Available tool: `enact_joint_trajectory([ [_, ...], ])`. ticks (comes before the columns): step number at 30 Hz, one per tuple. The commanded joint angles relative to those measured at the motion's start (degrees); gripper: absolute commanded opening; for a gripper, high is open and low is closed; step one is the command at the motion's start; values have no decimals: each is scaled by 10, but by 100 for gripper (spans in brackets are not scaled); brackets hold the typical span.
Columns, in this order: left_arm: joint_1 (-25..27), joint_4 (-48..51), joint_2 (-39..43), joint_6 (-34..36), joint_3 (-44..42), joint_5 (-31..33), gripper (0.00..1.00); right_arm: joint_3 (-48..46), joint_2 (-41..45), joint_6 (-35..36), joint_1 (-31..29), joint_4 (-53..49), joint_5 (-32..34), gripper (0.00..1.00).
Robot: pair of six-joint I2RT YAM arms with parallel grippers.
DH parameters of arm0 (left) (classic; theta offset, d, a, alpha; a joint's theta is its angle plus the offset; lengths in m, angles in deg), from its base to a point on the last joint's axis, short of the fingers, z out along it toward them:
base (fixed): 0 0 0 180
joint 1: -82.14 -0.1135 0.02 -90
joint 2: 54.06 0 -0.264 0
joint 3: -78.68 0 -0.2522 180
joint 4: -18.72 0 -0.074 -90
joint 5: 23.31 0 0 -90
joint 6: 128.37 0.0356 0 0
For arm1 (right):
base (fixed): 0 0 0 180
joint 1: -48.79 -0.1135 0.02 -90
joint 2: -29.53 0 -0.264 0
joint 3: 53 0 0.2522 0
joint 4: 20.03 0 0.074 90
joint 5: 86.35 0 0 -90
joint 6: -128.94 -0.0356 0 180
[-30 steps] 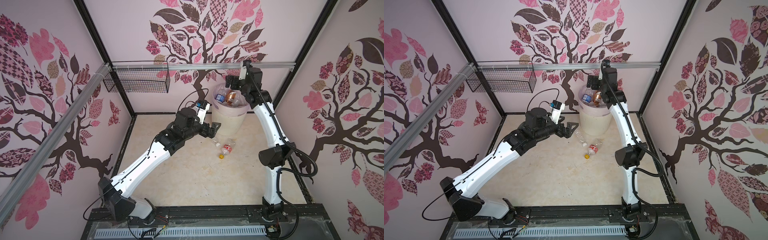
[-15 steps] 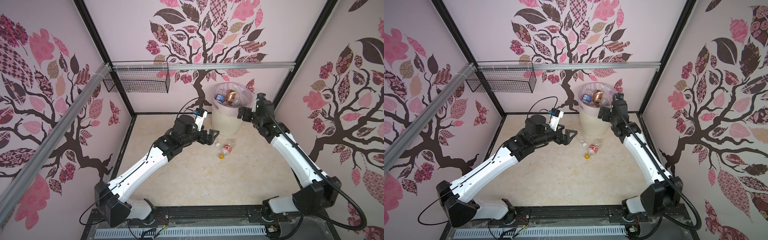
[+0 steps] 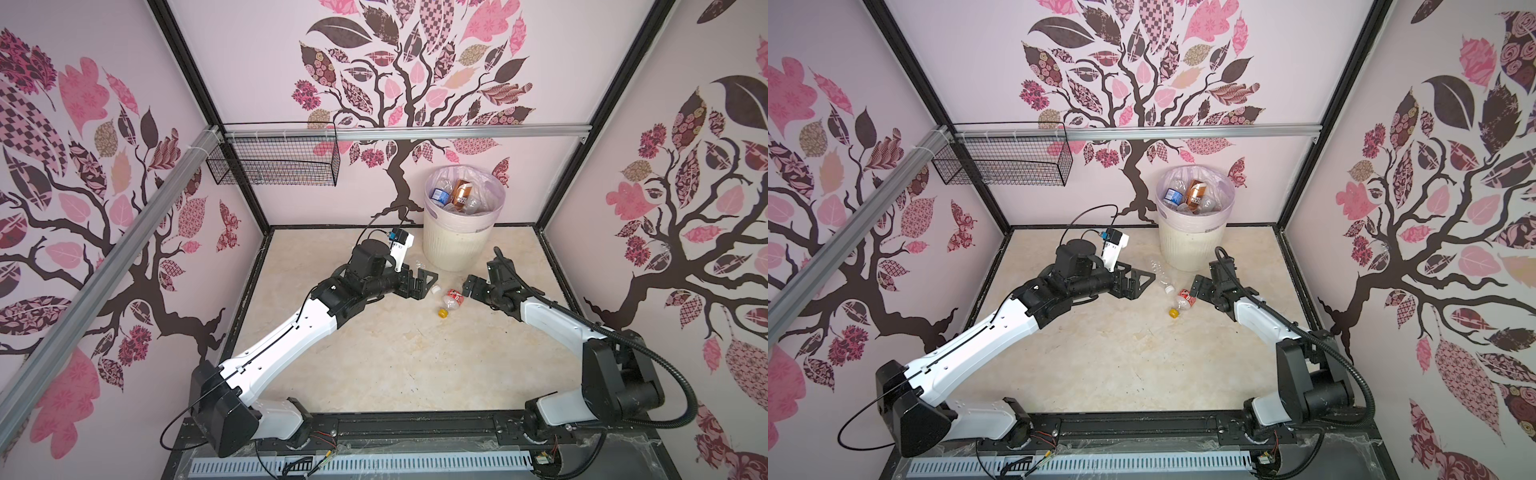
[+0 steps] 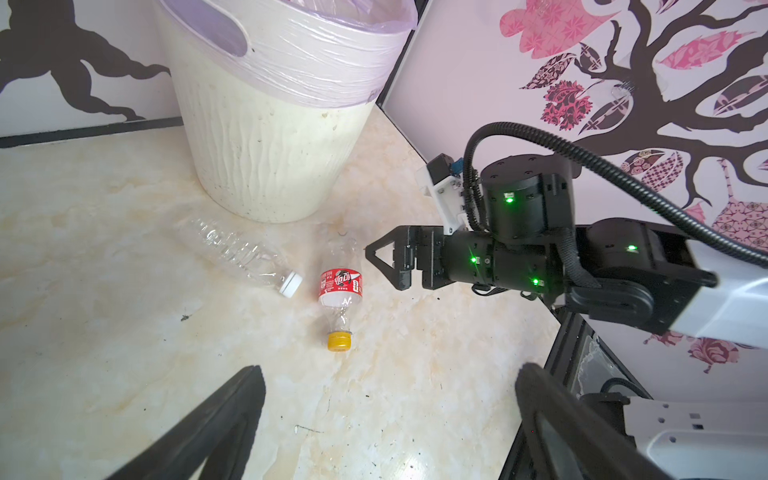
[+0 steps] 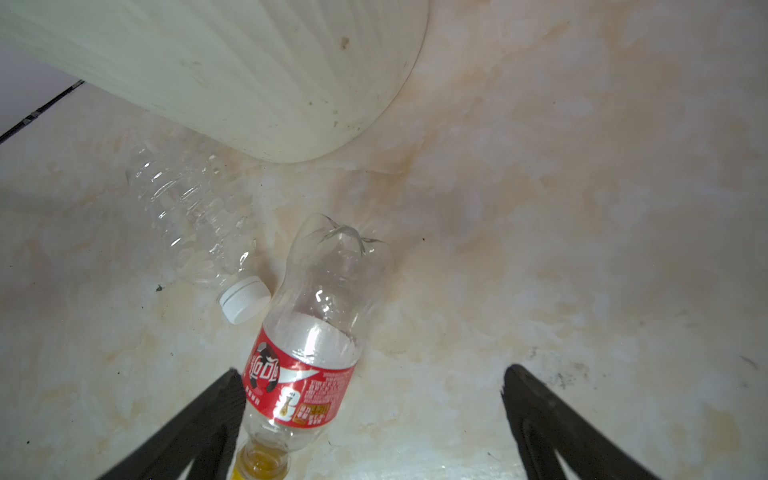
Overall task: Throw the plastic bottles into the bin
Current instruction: 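Lower the right gripper onto the red-labelled yellow-capped bottle and close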
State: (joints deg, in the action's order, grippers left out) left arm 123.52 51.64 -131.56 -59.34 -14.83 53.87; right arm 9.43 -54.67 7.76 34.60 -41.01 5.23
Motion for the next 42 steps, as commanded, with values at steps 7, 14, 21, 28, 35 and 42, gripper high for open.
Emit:
enact_joint_trajectory([
  [7, -2, -13, 26, -3, -26, -4, 98, 15, -94, -46, -16, 62, -52, 92],
  [14, -2, -12, 27, -3, -33, -3, 98, 17, -144, -56, -17, 79, -57, 84],
  [21, -2, -13, 23, -3, -32, -4, 98, 24, -166, -53, -19, 84, -71, 75],
  [28, -2, -13, 23, -3, -33, -1, 98, 24, -158, -46, -19, 83, -69, 61],
  [35, -2, -5, 8, 3, -14, 5, 98, 28, -86, -26, -19, 56, -67, 53],
  [42, -2, 17, -29, 28, 50, 27, 98, 110, 41, 14, -19, -29, -44, 52],
])
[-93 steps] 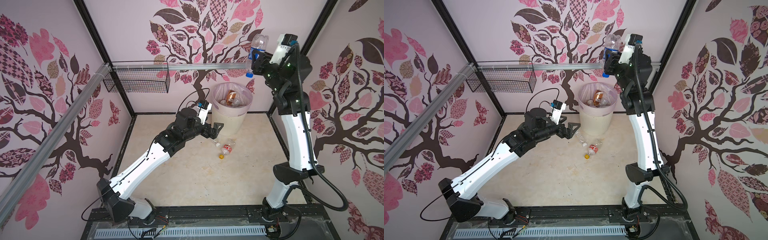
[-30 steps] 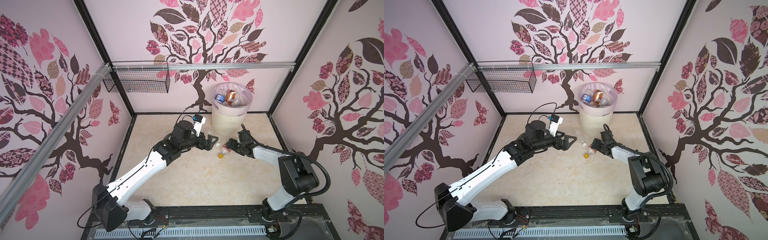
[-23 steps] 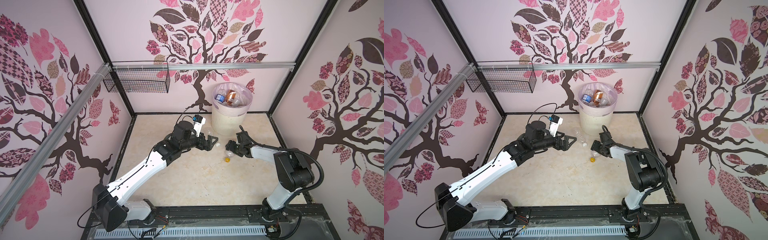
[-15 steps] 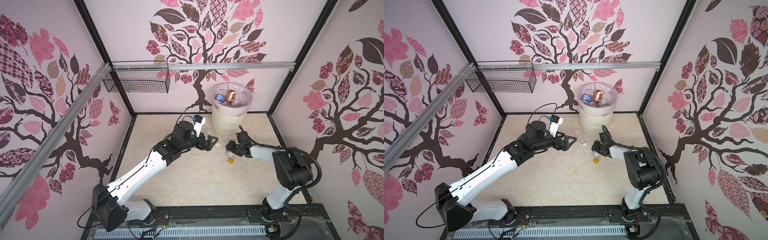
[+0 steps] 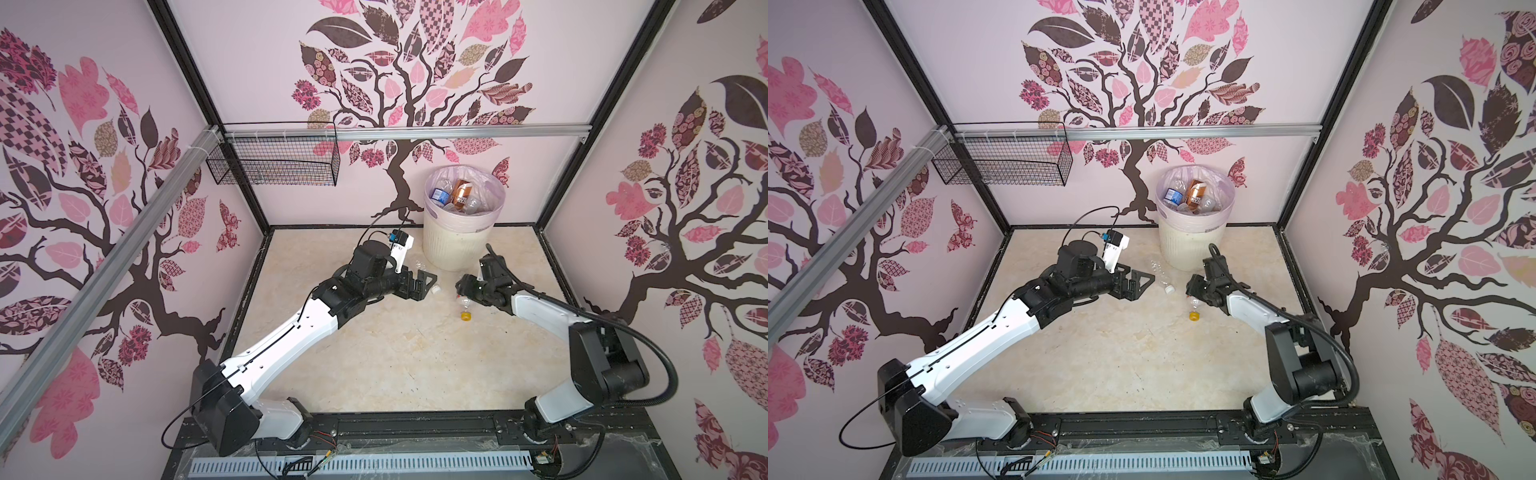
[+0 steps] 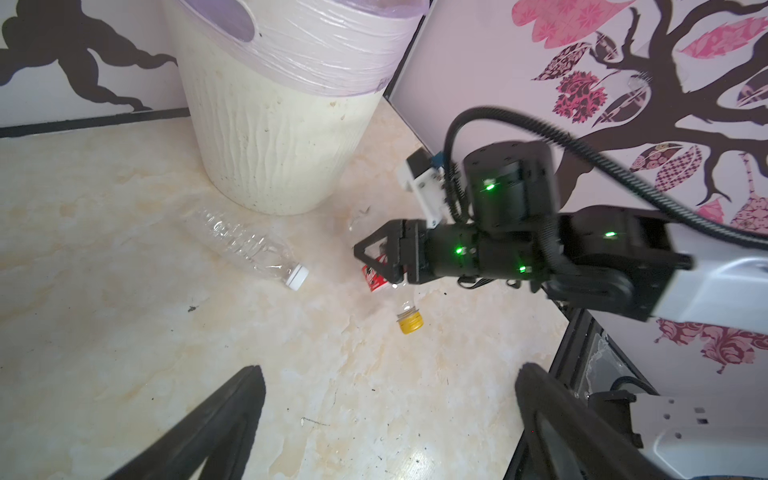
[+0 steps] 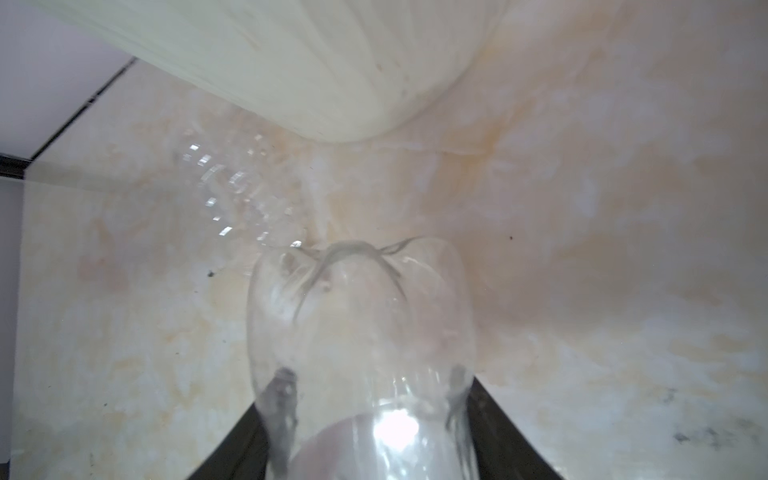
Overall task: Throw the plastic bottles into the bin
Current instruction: 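Lower the right gripper onto the red-labelled yellow-capped bottle and close, then carry the red-labelled bottle over the bin with the right gripper, release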
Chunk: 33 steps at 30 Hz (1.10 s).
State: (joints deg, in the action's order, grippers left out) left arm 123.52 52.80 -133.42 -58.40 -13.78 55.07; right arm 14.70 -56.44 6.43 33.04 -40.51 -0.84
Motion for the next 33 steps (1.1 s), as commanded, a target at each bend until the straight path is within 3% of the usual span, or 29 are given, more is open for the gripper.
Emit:
enact_joint_trajectory([
  [1, -2, 10, -18, 22, 52, 20, 98, 78, 73, 33, -3, -42, 23, 51],
  [6, -7, 13, -59, 32, 115, 28, 98, 234, 89, 83, -3, -79, 64, 51],
  [11, -8, 14, -91, 38, 173, 27, 98, 432, 34, 152, -3, -68, 102, 51],
  [17, -14, 13, -106, 49, 193, 29, 98, 655, -55, 221, -3, -61, 100, 53],
  [22, -29, 10, -106, 50, 184, 25, 98, 698, -81, 255, -3, 20, 105, 56],
  [30, -43, 6, -111, 49, 171, 19, 98, 836, -276, 243, 14, -65, 105, 57],
  [32, -43, 7, -112, 48, 167, 19, 98, 880, -339, 237, 19, -104, 104, 64],
  [33, -44, 6, -111, 48, 164, 19, 98, 911, -373, 236, 22, -128, 113, 72],
])
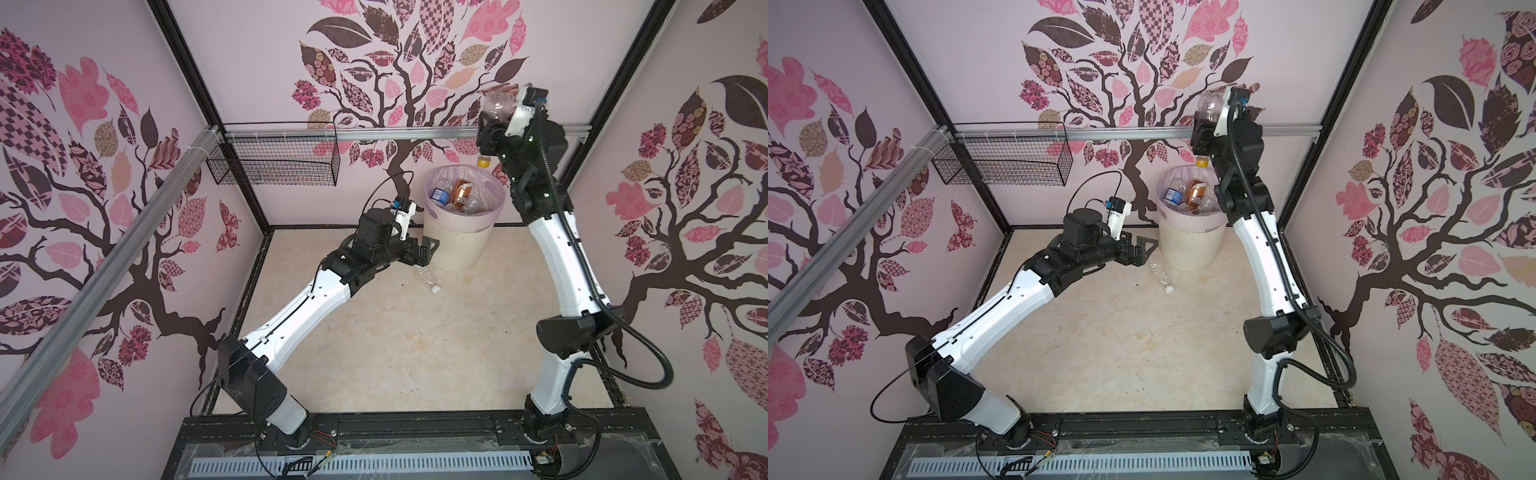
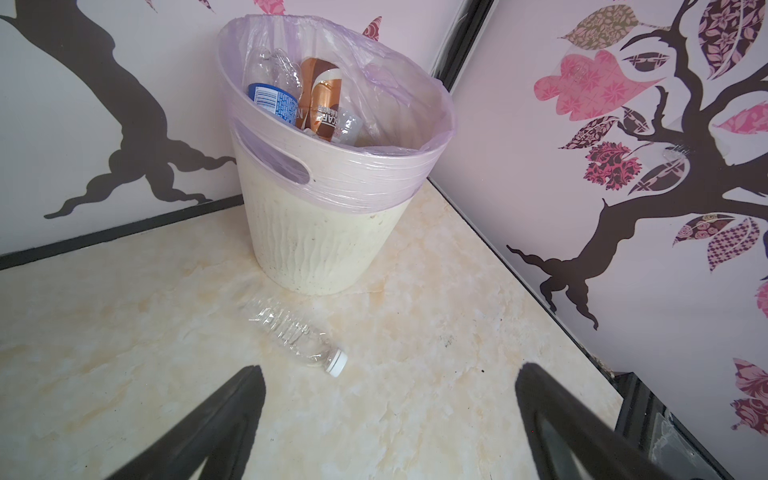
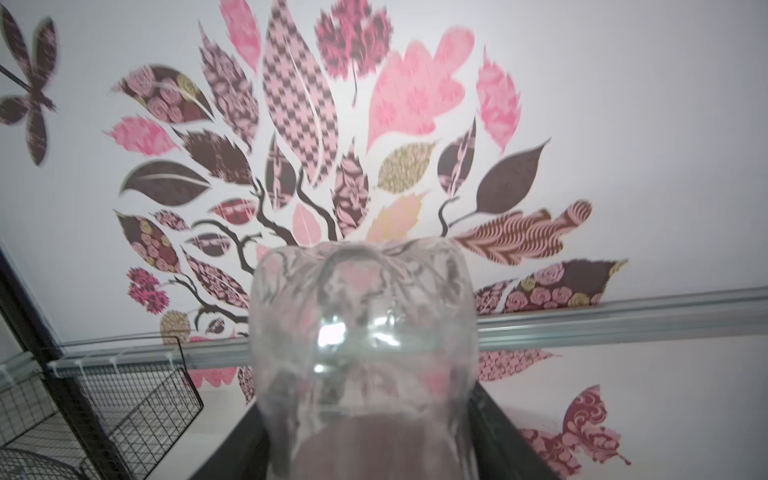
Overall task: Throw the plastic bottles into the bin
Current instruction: 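Carry the red-labelled bottle over the bin with the right gripper, release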
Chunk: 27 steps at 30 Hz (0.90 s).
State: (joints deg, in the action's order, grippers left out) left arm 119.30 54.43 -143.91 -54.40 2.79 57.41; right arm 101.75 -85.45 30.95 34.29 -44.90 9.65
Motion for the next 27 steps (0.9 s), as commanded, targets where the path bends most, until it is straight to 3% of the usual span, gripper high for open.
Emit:
enact_joint_trajectory([
  [1, -1, -9, -4, 8, -5, -5, 98, 75, -111, -8, 11, -106, 18, 82],
  [3, -1, -10, 0, 8, -14, -5, 98, 139, -148, -2, 14, -140, 30, 97],
  [4, -2, -9, 2, 8, -19, -5, 98, 158, -151, 1, 14, -147, 35, 99],
  [6, -2, -9, 5, 7, -25, -5, 98, 142, -130, 2, 14, -133, 31, 99],
  [11, -3, -12, 11, -2, -38, -7, 98, -12, -23, 5, 14, -48, 36, 99],
  [17, -3, -16, 23, -22, -60, -14, 98, -46, 42, 7, 14, -91, 28, 99],
  [27, -39, -24, 31, -106, -117, -32, 98, -506, 301, -25, 9, 39, -2, 100],
])
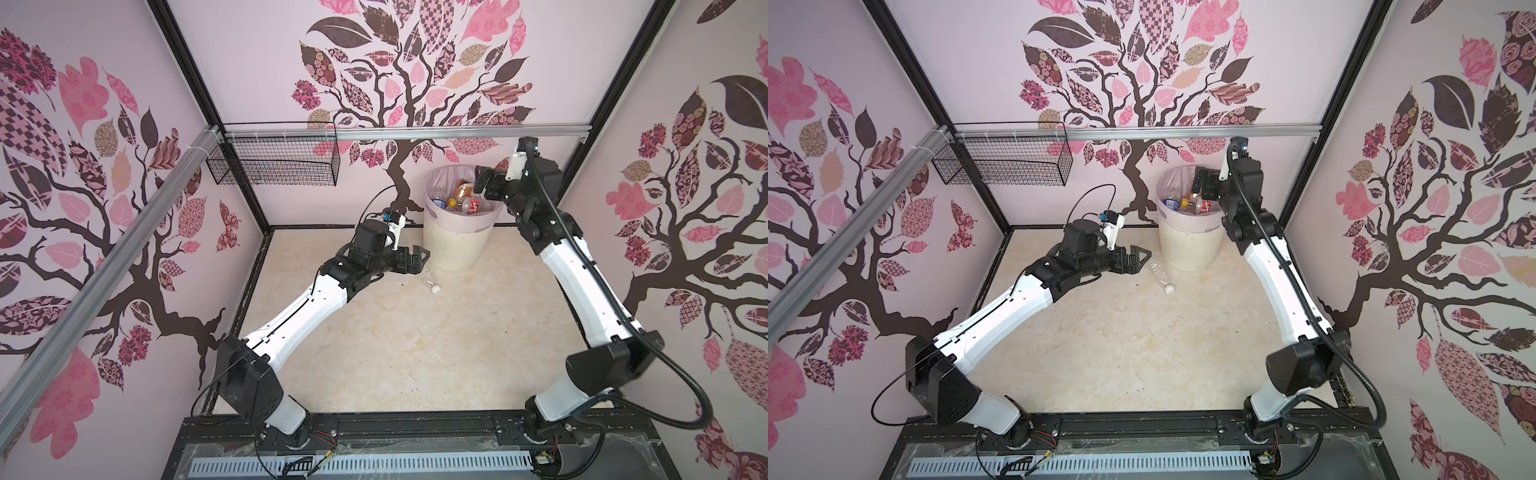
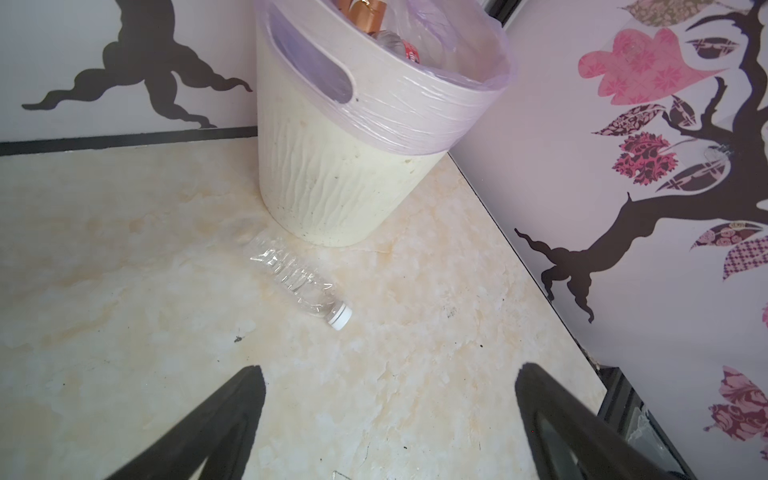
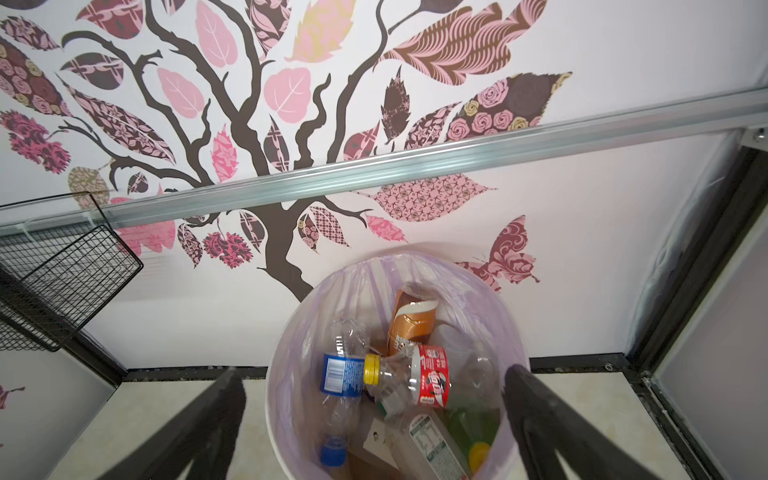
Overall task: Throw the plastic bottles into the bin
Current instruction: 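Carry the red-labelled bottle over the bin with the right gripper, release, then lower the right gripper onto the crushed white-capped bottle and close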
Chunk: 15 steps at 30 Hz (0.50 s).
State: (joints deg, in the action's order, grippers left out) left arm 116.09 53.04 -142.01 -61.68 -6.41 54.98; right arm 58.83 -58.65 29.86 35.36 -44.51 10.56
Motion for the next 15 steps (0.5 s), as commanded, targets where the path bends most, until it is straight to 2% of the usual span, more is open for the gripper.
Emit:
enact_joint_trajectory([
  [1, -10, -10, 11, -42, -30, -8, 98, -123, 52, -18, -4, 45, -13, 99],
  [9, -49, -18, 16, -97, -81, -31, 98, -418, 122, -41, -71, 121, 9, 100],
  [15, -74, -21, 18, -126, -106, -50, 98, -487, 56, -64, -99, 171, 10, 97],
])
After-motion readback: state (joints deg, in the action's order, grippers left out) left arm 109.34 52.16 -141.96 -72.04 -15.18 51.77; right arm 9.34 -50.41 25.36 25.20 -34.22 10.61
